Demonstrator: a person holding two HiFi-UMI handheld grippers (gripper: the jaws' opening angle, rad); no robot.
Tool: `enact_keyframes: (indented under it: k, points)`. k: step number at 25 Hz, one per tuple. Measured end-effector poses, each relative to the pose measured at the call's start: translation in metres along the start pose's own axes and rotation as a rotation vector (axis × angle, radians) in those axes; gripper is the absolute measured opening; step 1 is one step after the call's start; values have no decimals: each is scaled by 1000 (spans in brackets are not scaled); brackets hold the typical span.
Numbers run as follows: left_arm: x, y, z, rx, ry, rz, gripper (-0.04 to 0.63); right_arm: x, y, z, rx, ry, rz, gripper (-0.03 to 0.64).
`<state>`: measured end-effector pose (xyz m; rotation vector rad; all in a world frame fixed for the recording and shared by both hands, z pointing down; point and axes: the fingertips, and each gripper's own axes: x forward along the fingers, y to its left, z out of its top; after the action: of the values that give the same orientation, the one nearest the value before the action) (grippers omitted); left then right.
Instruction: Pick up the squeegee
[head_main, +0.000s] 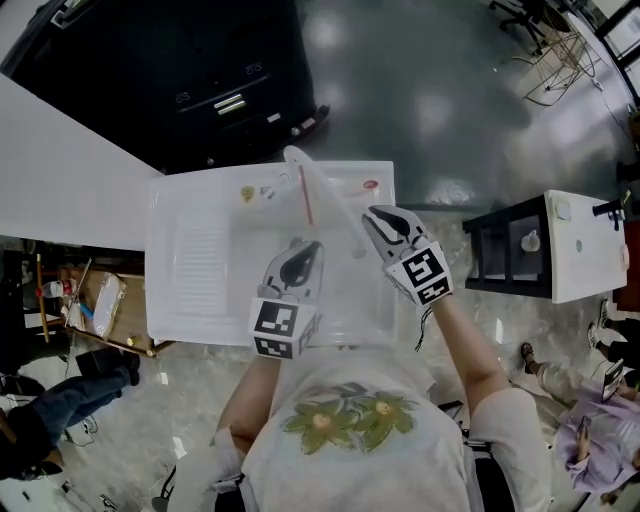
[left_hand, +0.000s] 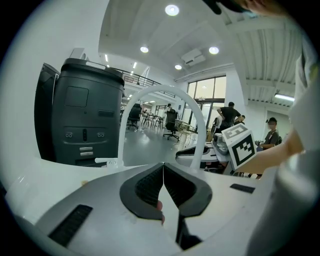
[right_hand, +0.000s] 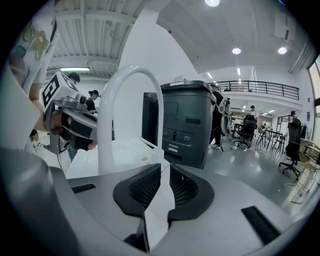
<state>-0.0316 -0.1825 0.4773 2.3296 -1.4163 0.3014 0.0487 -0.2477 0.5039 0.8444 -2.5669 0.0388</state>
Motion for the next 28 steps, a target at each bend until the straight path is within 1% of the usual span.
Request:
enact_keyframes:
  k: [9, 18, 22, 28]
  points:
    - [14, 9, -14, -5, 46, -1, 12, 26, -12, -12, 7, 37, 63, 34]
    - [23, 18, -23, -22, 78, -2, 12, 48, -11, -27, -1, 92, 123, 40]
    - [28, 20, -28, -32, 91, -3, 12, 59, -9, -38, -17, 123, 146, 55]
    - [34, 19, -33, -47, 107, -10, 12, 74, -8, -51, -39, 157, 159, 74]
